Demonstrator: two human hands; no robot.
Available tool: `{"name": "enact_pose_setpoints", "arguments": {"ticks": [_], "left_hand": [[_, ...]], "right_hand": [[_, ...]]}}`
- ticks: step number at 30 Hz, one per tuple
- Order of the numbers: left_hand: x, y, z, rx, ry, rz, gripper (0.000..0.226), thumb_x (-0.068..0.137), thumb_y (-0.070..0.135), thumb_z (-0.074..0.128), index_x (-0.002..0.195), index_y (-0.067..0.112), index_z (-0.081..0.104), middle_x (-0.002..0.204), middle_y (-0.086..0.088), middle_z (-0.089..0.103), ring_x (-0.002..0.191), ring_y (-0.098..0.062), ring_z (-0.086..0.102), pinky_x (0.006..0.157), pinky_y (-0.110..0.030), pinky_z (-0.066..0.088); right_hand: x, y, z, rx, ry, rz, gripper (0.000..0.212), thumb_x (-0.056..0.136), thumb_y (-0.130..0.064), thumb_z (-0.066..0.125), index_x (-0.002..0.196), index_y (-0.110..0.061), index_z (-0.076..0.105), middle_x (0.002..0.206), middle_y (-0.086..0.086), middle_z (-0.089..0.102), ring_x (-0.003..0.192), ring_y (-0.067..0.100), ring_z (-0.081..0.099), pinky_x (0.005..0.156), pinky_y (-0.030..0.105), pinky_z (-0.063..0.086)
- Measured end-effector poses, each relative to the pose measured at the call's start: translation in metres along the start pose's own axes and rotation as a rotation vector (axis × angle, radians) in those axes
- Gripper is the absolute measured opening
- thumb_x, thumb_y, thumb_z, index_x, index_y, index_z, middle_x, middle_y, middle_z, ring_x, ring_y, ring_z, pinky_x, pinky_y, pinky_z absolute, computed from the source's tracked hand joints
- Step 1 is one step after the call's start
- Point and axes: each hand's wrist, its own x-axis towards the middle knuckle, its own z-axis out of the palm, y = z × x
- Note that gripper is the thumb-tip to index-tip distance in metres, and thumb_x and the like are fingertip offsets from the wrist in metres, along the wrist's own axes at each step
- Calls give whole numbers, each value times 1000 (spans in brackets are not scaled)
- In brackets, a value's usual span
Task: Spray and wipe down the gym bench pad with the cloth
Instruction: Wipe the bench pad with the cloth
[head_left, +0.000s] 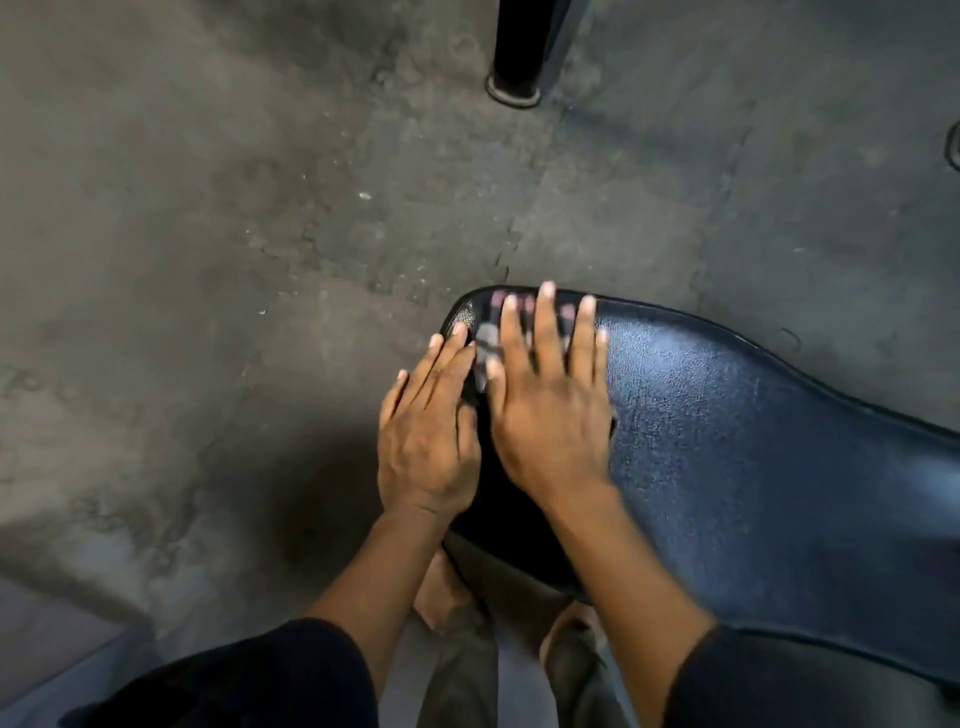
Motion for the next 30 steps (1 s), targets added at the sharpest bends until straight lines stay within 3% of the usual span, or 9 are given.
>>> {"name": "enact_pose_setpoints", "arguments": {"ticks": [6, 9, 13, 18, 24, 27, 30], "left_hand": [[-1, 3, 0, 20, 19, 13, 60, 104, 27, 31, 163, 33, 43, 174, 19, 29, 163, -4, 23, 132, -45, 25], [-2, 3, 0, 49, 8, 15, 61, 104, 28, 30, 164, 33, 43, 175, 18, 29, 164, -3, 20, 133, -44, 23], [-3, 1, 2, 53, 7, 23, 60, 106, 27, 33, 164, 34, 40, 175, 19, 27, 164, -3, 17, 134, -43, 20], [-2, -1, 5, 39, 8, 8, 60, 106, 28, 31, 165, 37, 37, 175, 23, 25, 164, 1, 14, 134, -46, 21], [1, -3, 4, -34, 27, -30, 59, 105, 29, 30, 161, 42, 42, 172, 28, 29, 162, 6, 17, 132, -46, 23], [0, -3, 4, -41, 37, -29, 59, 104, 27, 33, 160, 41, 45, 172, 26, 32, 161, 5, 20, 132, -44, 23], [0, -2, 4, -44, 38, -26, 60, 104, 27, 33, 161, 40, 46, 172, 25, 32, 162, 3, 21, 132, -43, 23]], "right_hand": [[-96, 48, 10, -47, -74, -21, 66, 112, -49, 31, 174, -27, 24, 184, 9, 14, 168, 45, 13, 132, 65, 27], [-70, 77, -1, -67, -45, 130, 66, 111, -45, 30, 172, -19, 30, 182, 15, 20, 166, 51, 18, 131, 68, 25], [8, 85, -17, 20, 13, 306, 63, 115, -42, 24, 175, -22, 20, 183, 15, 13, 167, 53, 6, 135, 67, 12], [10, 34, -12, -41, -44, 74, 65, 114, -48, 19, 175, -27, 10, 185, 10, 3, 168, 49, -2, 137, 62, 7], [-99, 38, 8, -34, -82, -39, 66, 113, -48, 28, 174, -28, 21, 184, 9, 12, 169, 45, 8, 134, 62, 22], [-102, 61, 5, -59, -80, 85, 64, 111, -41, 34, 172, -23, 30, 182, 12, 20, 167, 50, 16, 131, 66, 28], [-64, 62, -2, -29, -36, 237, 63, 114, -35, 37, 174, -20, 24, 183, 14, 14, 166, 54, 11, 133, 66, 19]]}}
